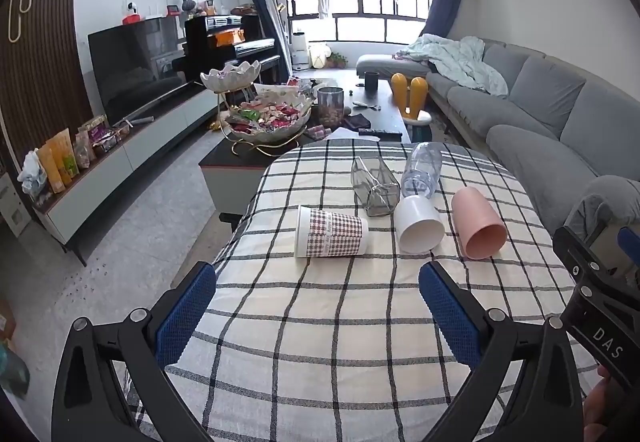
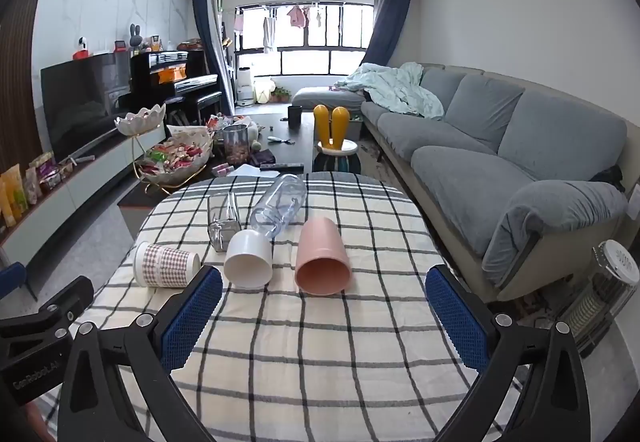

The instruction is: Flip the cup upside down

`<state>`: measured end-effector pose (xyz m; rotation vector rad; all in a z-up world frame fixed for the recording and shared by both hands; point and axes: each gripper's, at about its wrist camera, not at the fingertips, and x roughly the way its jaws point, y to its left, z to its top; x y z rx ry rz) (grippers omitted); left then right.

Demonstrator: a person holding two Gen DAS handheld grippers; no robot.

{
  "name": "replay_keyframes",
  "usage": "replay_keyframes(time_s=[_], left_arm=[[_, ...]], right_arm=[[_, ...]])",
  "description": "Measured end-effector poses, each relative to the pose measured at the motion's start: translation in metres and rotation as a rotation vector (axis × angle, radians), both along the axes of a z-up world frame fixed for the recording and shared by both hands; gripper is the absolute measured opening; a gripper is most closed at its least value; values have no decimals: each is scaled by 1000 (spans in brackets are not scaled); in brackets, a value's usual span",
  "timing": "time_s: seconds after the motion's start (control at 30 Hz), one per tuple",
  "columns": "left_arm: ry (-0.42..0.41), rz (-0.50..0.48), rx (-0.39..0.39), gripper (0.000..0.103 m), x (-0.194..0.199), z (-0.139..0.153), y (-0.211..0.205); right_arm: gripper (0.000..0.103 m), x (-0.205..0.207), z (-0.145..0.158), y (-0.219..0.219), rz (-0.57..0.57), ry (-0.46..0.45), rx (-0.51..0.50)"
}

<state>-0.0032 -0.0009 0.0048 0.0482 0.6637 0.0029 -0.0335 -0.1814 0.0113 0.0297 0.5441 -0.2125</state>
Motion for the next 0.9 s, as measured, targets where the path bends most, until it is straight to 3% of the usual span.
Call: replay_keyframes(time_s=[0.9], left_arm=[[16, -6, -4, 103, 1, -5, -1]], right_arm=[[102, 1, 0, 0, -2, 5, 3]])
